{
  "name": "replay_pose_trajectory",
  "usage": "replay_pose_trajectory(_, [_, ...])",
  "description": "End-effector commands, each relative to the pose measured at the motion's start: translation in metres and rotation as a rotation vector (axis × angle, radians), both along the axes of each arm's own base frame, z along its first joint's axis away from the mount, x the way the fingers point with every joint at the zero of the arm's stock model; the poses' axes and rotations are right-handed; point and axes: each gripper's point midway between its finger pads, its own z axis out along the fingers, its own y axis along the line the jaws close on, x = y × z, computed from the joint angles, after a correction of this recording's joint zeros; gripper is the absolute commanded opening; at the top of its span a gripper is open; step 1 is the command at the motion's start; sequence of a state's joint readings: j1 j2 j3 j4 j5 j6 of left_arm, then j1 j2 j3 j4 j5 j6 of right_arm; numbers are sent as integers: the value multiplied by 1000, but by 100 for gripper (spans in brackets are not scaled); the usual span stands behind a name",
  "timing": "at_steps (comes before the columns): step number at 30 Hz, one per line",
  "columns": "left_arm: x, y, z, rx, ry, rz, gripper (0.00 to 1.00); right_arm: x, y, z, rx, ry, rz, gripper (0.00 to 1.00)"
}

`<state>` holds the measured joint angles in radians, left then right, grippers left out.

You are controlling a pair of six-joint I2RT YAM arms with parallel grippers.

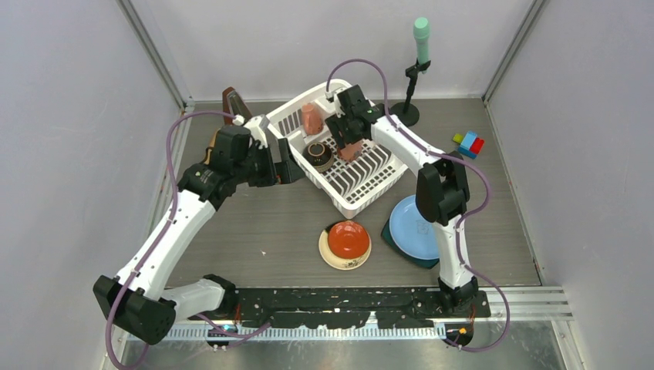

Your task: Load the mixed dishes into the dish rack

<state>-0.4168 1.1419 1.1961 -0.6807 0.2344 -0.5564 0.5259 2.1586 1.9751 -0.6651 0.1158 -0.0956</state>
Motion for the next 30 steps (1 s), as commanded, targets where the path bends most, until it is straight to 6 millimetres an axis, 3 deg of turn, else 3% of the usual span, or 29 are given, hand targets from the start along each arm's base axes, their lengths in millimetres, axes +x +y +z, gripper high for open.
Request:
replay_pose_trajectory(1, [-1,6,3,28,-29,-8,100,32,0,35,36,-152,-79,0])
replay_pose_trajectory(4, [-1,6,3,35,-31,-9,100,39,-11,27,12,-171,-162,0])
replay_pose_trajectory(6, [0,6,3,36,-31,-9,100,39,-8,21,29,-157,-158,0])
replay_pose_trajectory(12, [1,6,-1,37,-22,-8,100,29,23,9,135,-88,-32,0])
replay_pose_trajectory(18, [-1,5,-1,31,-19,-9,100,34,28,4,149,-87,-27,14])
replay_pose_trajectory(20, [-2,6,0,33,-22,-8,100,37,29,4,156,-89,-32,26])
replay_pose_trajectory(23, [-3,7,1,37,-24,-8,100,38,28,3,153,-90,-45,60])
replay_pose_trajectory(25, [-4,8,0,42,-23,-9,100,37,26,5,150,-91,-55,77])
replay_pose_trajectory(30, [-4,9,-6,50,0,-5,100,28,20,30,156,-112,-58,96])
